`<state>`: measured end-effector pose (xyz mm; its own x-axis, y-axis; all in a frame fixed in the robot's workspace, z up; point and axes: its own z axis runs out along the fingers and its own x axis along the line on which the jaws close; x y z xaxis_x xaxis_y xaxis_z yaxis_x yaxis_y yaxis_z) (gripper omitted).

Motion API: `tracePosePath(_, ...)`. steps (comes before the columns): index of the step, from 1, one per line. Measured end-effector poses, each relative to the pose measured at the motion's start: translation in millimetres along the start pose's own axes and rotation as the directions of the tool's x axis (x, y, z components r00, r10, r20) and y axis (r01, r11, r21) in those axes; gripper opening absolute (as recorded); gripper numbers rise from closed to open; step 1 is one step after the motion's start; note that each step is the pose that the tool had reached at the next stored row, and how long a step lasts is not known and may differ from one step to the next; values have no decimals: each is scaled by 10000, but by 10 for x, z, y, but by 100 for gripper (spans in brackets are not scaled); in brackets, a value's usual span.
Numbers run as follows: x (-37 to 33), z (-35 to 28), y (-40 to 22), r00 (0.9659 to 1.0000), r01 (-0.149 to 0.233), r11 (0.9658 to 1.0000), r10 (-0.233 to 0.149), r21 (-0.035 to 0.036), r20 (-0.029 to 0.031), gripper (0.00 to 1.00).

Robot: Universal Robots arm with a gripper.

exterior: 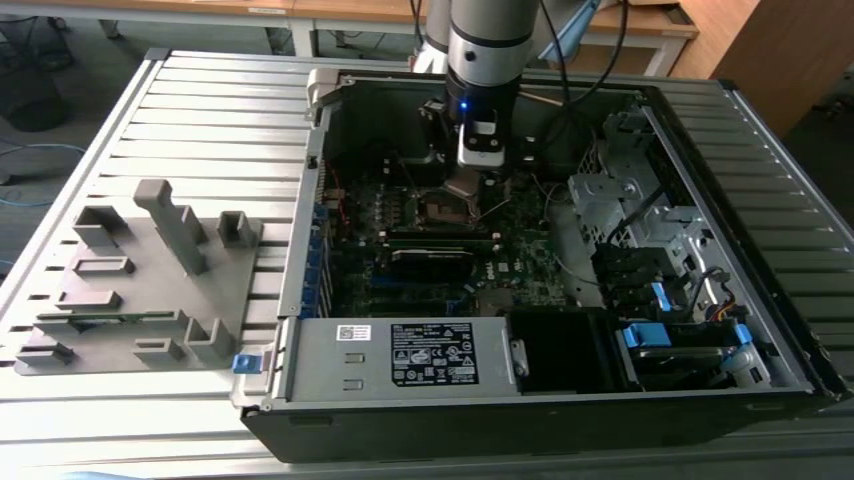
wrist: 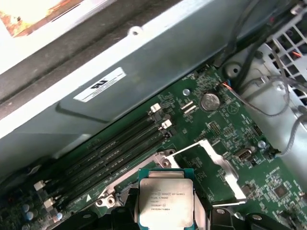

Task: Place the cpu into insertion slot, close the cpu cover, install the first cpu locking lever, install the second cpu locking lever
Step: 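Place the cpu into insertion slot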

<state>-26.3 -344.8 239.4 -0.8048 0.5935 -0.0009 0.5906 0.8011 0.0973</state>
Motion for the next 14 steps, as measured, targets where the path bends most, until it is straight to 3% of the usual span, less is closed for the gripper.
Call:
tracePosePath(5,0,4,-1,9971,-759,9971,759,-3,73,54)
tracePosePath(14,0,4,-1,9970,-771,9970,771,-2,75,54)
